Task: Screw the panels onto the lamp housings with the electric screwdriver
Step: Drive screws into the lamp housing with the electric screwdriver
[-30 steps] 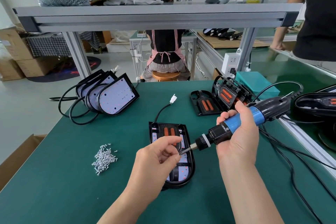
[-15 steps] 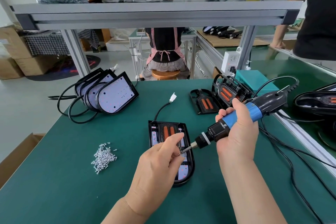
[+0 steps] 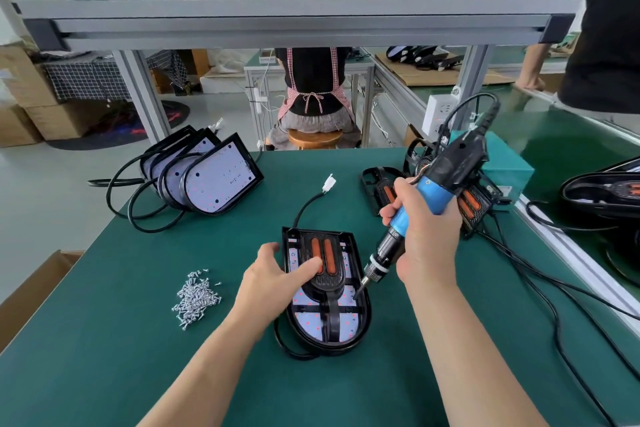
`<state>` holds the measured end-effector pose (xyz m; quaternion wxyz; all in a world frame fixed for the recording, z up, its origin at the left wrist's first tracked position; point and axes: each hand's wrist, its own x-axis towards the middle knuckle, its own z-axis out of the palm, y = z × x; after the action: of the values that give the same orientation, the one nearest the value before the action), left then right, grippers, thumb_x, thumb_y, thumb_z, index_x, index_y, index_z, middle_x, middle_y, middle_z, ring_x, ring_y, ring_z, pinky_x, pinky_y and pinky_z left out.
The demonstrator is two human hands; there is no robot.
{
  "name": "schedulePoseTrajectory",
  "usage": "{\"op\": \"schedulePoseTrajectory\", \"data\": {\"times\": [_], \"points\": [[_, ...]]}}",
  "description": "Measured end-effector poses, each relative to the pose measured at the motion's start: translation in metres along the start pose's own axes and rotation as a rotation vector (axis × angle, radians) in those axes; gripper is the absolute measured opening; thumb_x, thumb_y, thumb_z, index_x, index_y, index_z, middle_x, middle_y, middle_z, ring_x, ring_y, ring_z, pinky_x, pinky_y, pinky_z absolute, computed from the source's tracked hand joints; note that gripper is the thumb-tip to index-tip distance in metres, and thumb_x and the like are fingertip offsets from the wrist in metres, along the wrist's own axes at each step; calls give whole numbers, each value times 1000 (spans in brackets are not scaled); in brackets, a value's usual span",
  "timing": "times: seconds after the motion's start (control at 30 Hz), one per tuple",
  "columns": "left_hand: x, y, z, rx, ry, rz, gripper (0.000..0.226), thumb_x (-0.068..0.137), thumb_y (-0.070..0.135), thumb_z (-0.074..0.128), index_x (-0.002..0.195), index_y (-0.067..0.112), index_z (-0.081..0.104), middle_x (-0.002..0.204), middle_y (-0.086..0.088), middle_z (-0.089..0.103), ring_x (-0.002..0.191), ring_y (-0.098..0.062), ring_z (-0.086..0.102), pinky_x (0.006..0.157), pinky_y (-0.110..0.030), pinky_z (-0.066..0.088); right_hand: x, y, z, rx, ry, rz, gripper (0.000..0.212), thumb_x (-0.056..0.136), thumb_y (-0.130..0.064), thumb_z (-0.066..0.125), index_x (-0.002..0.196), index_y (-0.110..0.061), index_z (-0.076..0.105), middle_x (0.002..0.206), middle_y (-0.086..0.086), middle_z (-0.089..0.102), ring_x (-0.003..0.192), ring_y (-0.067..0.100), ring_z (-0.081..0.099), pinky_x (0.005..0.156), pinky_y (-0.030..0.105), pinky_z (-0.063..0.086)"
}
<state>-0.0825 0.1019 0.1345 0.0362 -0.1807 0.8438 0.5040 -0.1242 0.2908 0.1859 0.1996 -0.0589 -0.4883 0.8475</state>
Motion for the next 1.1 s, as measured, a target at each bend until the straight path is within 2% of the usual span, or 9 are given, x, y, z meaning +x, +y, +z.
{"op": "schedulePoseTrajectory", "data": {"times": [0.13,0.2,0.27,0.4,0.53,0.63,0.77,0.9,1.1], "points": [[4,-2,-2,-109,-66,-14,61,59,60,79,109,30,61,104,12,72,98,-9,68,91,-35,54,-1,4,2,-39,-46,16,16,89,-5,72,94,-10,57,69,3,56,50,19,58,51,26,50],[5,-4,-2,-146,-84,-14,55,57,59,80,103,32,65,96,12,76,92,-11,72,89,-37,56,-2,5,2,-52,-59,17,16,89,-5,72,95,-9,57,67,2,55,50,19,58,52,25,50],[6,-4,0,-184,-102,-22,52,60,55,81,104,30,66,94,11,77,90,-12,73,87,-37,57,-1,6,2,-60,-65,13,17,89,-5,72,95,-9,57,66,1,55,50,19,58,52,25,51],[6,-4,3,-296,-136,-34,39,79,32,83,110,22,62,100,4,77,87,-12,74,79,-31,57,-1,8,7,-100,-125,2,22,83,-13,74,96,-10,57,61,-3,56,51,19,59,53,26,51],[4,-2,6,-357,-149,-21,35,83,25,80,110,19,60,101,1,77,85,-14,75,77,-31,57,-1,11,16,-138,-204,-20,28,76,-20,75,97,-10,59,60,-2,55,51,20,57,53,26,50],[5,-2,8,-381,-146,-12,33,84,22,79,109,18,60,99,0,77,85,-16,75,75,-32,58,-1,16,19,-147,-227,-51,22,77,-17,74,94,-10,61,58,-2,54,48,19,56,51,25,49],[5,-3,9,-409,-145,4,33,84,20,78,111,15,60,100,-1,77,88,-18,75,84,-38,59,0,17,17,-151,-272,-71,18,79,-14,71,85,-11,55,52,-3,53,46,18,52,49,25,47],[6,-5,10,-439,-143,10,33,84,20,79,111,15,61,99,-1,77,88,-19,75,85,-39,59,4,18,16,-139,-312,-33,18,77,-8,67,81,-12,50,56,-3,50,45,18,50,49,26,44],[8,-8,14,-474,-125,10,33,84,18,79,110,14,61,100,-4,77,87,-21,75,83,-42,60,6,21,18,-116,-509,37,21,78,-1,63,72,-20,55,60,1,48,47,20,47,51,28,43]]}}
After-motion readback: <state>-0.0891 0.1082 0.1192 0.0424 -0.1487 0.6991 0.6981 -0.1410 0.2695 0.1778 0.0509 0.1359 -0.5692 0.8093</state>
